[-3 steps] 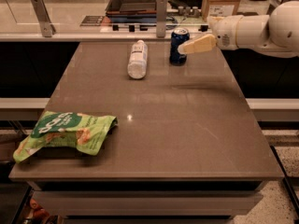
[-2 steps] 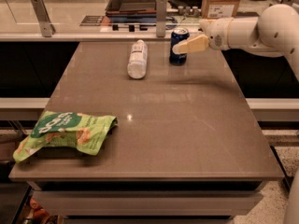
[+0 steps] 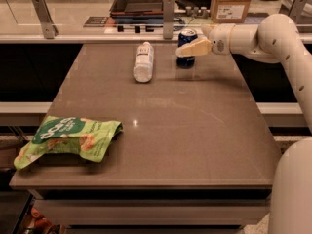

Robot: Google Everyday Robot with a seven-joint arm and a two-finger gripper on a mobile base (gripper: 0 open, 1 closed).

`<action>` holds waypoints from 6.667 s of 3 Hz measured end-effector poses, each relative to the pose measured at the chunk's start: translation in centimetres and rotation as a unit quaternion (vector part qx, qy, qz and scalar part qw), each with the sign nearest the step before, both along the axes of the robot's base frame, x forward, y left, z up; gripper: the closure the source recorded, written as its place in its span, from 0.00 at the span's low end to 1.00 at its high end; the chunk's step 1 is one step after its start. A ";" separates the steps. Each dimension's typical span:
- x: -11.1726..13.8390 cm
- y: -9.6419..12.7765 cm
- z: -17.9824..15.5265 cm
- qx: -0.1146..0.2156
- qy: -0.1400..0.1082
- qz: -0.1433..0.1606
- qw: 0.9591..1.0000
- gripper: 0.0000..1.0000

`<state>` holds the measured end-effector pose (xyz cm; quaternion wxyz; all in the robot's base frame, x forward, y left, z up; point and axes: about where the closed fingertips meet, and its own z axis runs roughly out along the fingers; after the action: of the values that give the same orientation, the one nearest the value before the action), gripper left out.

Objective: Move pepsi can near green rice chip bag

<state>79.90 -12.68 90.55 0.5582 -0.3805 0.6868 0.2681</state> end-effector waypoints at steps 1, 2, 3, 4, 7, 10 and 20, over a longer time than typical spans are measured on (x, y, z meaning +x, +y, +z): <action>1.0 0.3 -0.9 0.020 -0.006 0.001 1.000 0.18; 1.1 0.7 -1.1 0.020 -0.004 0.004 1.000 0.42; 1.1 1.0 -1.2 0.020 -0.003 0.006 1.000 0.64; 1.2 1.4 -1.3 0.021 -0.002 0.009 1.000 0.88; 0.4 1.8 -0.5 0.024 0.012 0.023 0.999 1.00; -8.7 3.1 3.0 0.003 0.006 0.082 0.997 1.00; -30.7 15.0 -2.2 0.002 0.016 0.142 0.990 0.59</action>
Offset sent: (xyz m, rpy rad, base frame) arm 0.0093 0.0030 -0.0083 0.0358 -0.0099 0.0024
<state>49.24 2.34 88.38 0.5036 -0.4692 0.6342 0.3521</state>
